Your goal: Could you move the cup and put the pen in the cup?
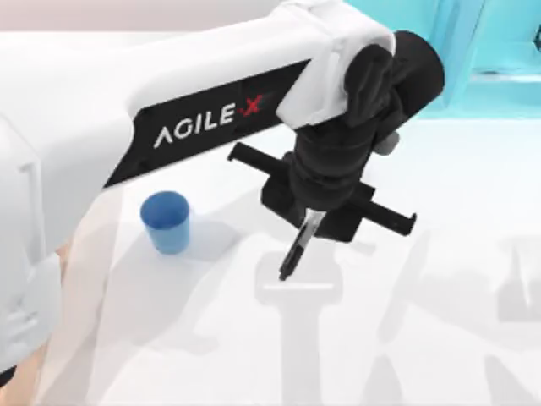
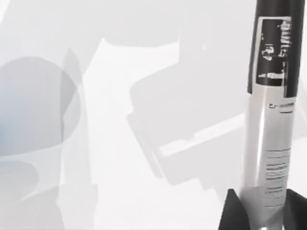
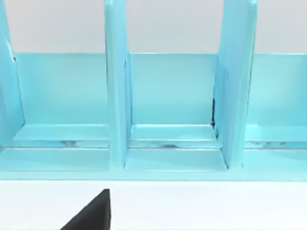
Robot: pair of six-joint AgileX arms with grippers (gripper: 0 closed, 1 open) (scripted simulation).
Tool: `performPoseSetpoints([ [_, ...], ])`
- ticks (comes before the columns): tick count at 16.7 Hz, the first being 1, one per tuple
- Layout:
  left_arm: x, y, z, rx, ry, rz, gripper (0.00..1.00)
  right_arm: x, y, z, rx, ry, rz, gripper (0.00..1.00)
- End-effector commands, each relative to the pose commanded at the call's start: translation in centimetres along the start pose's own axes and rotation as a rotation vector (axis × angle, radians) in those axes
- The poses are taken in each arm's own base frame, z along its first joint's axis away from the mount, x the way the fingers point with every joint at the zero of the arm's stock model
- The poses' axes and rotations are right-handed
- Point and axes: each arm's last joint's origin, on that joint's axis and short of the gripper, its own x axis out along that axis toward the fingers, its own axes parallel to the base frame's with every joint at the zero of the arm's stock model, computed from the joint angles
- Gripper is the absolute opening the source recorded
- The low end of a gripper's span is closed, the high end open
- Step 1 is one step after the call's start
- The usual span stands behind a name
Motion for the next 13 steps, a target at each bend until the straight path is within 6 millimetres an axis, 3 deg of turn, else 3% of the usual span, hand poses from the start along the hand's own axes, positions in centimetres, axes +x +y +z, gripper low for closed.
performPoseSetpoints([
  [6,0.6,1.1,-0.4,-0.003,-0.113,-0.049,0.00,0.0,0.0,0.0,0.000,0.000,0.000,1.00],
  [13,2.8,5.6,-3.0,-0.061,-0.448,-0.138,0.00,0.0,0.0,0.0,0.000,0.000,0.000,1.00],
])
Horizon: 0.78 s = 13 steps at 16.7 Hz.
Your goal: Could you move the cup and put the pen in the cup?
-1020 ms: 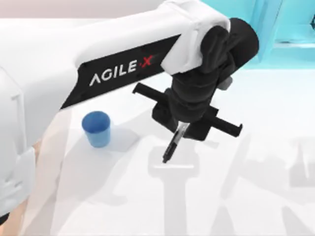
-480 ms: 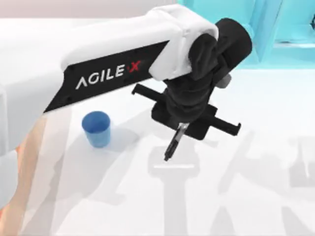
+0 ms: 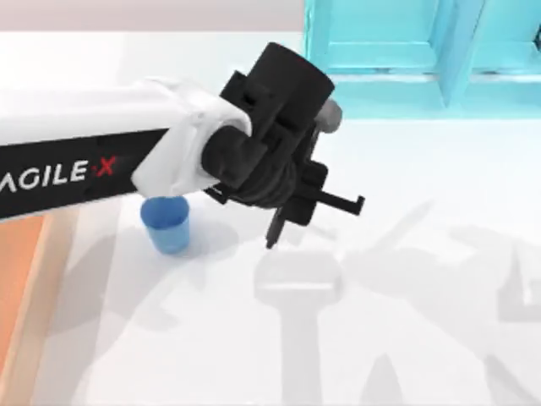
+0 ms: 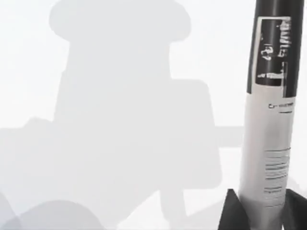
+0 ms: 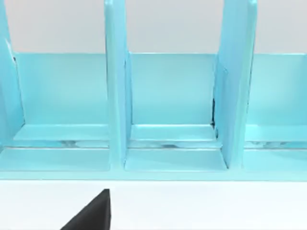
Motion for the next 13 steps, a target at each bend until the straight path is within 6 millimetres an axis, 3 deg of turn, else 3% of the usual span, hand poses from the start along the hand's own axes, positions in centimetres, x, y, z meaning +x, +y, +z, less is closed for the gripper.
performPoseSetpoints([
  [7,-2.4,5.8,-5.6,-0.033,-0.485,-0.013,0.00,0.0,0.0,0.0,0.000,0.000,0.000,1.00],
  [13,-5.9,9.0,-11.0,-0.031,-0.901,0.051,0.00,0.0,0.0,0.0,0.000,0.000,0.000,1.00],
])
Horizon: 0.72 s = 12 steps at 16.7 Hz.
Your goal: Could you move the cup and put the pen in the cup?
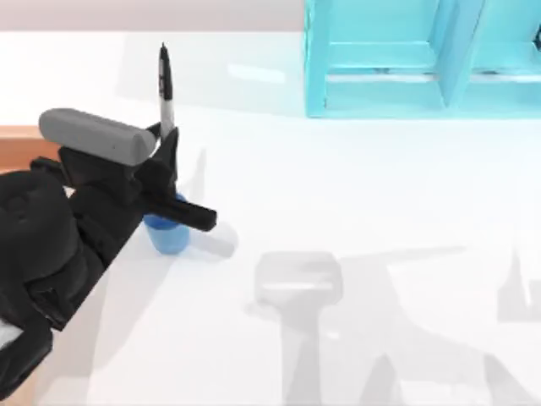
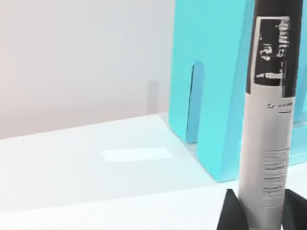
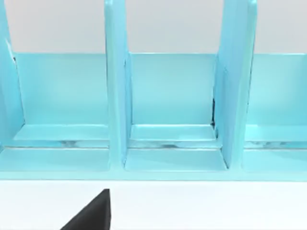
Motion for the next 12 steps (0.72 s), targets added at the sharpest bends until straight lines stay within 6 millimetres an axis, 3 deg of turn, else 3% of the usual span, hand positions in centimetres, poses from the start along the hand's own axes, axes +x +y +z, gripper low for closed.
performPoseSetpoints([
  [5,-3.6,1.4,-0.4,0.023,-0.200,0.044,0.00,0.0,0.0,0.0,0.000,0.000,0.000,1.00],
  [12,-4.1,1.5,-0.5,0.028,-0.221,0.049,0.00,0.0,0.0,0.0,0.000,0.000,0.000,1.00],
])
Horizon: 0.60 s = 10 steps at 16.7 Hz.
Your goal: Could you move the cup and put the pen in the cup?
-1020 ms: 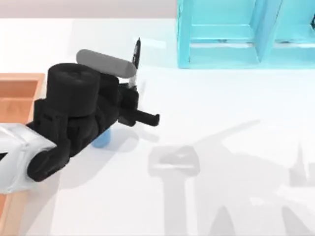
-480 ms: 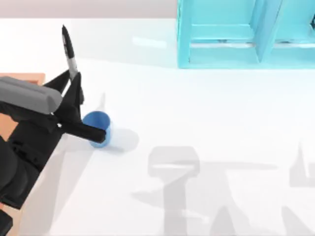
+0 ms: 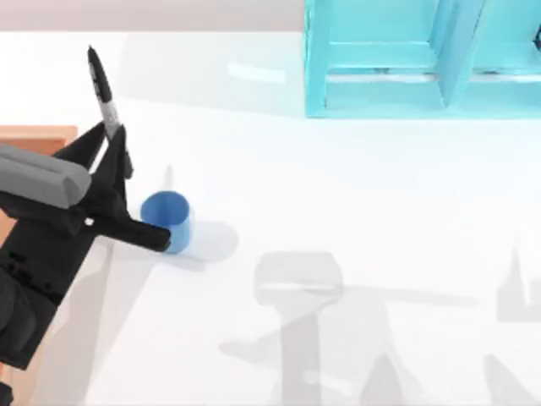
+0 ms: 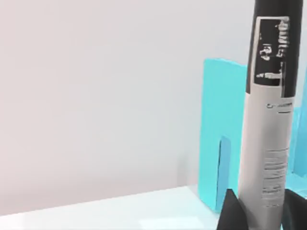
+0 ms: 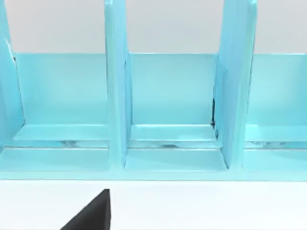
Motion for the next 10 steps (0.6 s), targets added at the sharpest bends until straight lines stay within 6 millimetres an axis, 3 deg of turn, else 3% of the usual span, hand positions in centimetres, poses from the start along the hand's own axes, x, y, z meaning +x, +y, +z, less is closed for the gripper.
performPoseSetpoints([
  [4,1.2,0.0,0.2,-0.004,-0.032,-0.003,0.00,0.0,0.0,0.0,0.000,0.000,0.000,1.00],
  [7,2.6,-0.1,-1.5,0.001,0.024,-0.003,0.00,0.0,0.0,0.0,0.000,0.000,0.000,1.00],
  [10,3.8,0.1,-1.8,-0.001,0.004,0.002,0.00,0.0,0.0,0.0,0.000,0.000,0.000,1.00],
])
